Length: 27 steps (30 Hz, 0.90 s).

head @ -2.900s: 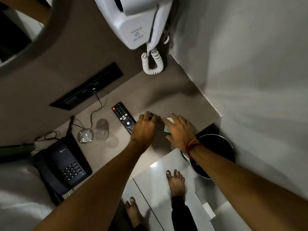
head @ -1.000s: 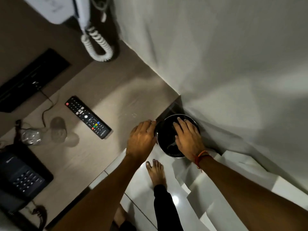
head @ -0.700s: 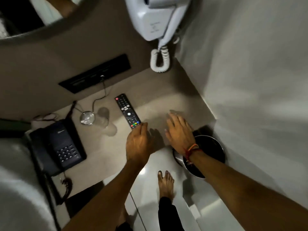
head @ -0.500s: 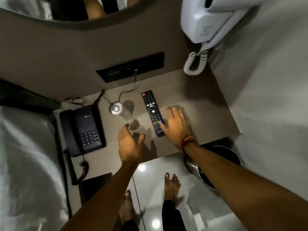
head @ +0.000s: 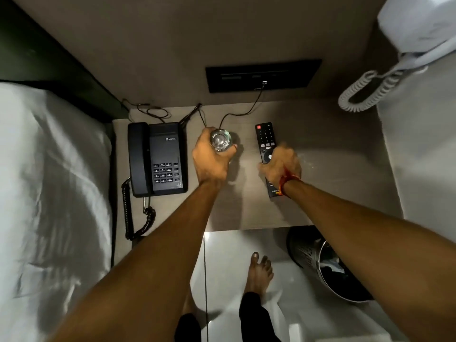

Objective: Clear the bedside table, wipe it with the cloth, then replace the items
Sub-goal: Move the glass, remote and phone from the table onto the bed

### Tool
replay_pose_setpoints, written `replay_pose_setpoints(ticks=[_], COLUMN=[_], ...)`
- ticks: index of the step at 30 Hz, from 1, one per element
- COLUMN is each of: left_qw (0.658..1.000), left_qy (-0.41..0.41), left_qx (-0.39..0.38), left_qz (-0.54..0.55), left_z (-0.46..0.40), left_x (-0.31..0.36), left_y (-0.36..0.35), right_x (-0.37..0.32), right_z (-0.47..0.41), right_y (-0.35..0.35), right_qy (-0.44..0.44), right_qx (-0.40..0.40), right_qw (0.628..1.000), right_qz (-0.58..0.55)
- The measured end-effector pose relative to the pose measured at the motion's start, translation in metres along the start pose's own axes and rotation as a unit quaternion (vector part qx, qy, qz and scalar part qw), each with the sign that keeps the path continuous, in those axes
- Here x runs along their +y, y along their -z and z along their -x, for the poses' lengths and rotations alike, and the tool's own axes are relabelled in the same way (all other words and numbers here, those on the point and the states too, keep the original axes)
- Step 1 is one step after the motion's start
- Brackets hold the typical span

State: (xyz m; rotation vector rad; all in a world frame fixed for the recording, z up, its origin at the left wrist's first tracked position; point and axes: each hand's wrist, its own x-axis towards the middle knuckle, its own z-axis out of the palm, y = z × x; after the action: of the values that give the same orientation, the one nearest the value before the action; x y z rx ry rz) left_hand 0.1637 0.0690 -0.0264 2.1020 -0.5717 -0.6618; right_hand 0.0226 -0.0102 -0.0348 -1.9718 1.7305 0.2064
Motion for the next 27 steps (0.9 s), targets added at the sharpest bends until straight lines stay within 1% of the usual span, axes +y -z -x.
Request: replay_pose_setpoints(ticks=[2, 5, 8, 9, 13, 16, 20, 23, 27], left_qw=[1.000, 1.000, 0.999, 0.999, 0.994, 0.984, 0.967, 0.952, 0.933], left_qy=[-0.007, -0.024, -0.030, -0.037, -0.059, -0.077, -0.075, -0.049, 0.004], left_qx=[0.001, 0.010, 0.027, 0.038, 0.082, 0.152, 0.242, 0.303, 0.358], left_qz=[0.013, -0.016, -0.004, 0.007, 0.039, 0.051, 0.031, -0.003, -0.036], left_z=[0.005, 0.016, 0.020, 0.019, 0.024, 0.031, 0.043, 0.060, 0.090], left_x=[-0.010, -0.016, -0.014, -0.012, -0.006, -0.010, -0.033, -0.070, -0.123], left_y=[0.016, 0.053, 0.106, 0.135, 0.233, 0.311, 0.407, 0.473, 0.536], right_x=[-0.007, -0.031, -0.074, -0.098, -0.179, -0.251, -0.342, -0.400, -0.456], right_z=[0.010, 0.028, 0.051, 0.063, 0.103, 0.139, 0.200, 0.251, 0.316], right_y=[0.003, 0.012, 0.022, 0.023, 0.020, 0.012, -0.009, -0.037, -0.080], right_qy=[0.004, 0.025, 0.054, 0.074, 0.142, 0.207, 0.280, 0.340, 0.395], right_qx=[0.016, 0.024, 0.030, 0.030, -0.019, -0.039, -0.056, -0.068, -0.129], right_qw=[1.000, 0.999, 0.997, 0.996, 0.985, 0.974, 0.950, 0.931, 0.906], right_qz=[-0.007, -0.028, -0.041, -0.051, -0.091, -0.086, -0.123, -0.112, -0.079])
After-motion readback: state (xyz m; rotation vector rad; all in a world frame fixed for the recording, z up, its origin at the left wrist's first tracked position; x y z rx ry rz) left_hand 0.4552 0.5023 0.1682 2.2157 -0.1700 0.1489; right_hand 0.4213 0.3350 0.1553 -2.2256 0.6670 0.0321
